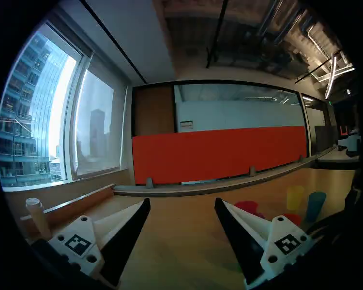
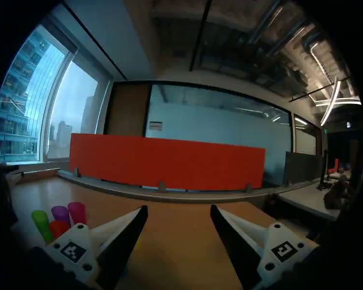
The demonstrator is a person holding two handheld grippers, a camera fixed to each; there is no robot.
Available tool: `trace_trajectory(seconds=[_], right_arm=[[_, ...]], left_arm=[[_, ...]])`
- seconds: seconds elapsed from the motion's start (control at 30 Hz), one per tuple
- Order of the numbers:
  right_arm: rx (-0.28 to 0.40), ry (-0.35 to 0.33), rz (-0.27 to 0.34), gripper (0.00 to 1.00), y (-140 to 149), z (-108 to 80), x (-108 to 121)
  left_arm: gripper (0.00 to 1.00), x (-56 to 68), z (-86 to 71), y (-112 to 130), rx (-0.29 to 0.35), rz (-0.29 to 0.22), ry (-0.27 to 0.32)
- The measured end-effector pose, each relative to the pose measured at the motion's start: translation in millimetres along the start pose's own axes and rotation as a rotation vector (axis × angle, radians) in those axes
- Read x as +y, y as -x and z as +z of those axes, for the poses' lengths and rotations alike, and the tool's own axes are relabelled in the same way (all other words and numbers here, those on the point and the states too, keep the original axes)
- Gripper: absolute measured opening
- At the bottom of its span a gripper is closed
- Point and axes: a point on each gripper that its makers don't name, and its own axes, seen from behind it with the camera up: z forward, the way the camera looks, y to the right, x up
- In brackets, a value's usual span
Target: Pour water
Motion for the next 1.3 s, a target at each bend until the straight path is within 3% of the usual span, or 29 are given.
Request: trace_trajectory(seconds=[1.0,1.3], right_arm=[[-0.014,0.006,-0.015,1.0,3,-1.0,-1],[-0.01,0.005,-0.017,1.0,0,-1.3,-1]], left_arm=[[0.99,12.8,13.7,43,-0.041,-0.088,-0.01],[0.99,19.3,14.1,49,-0.055,-0.076,-0.002]])
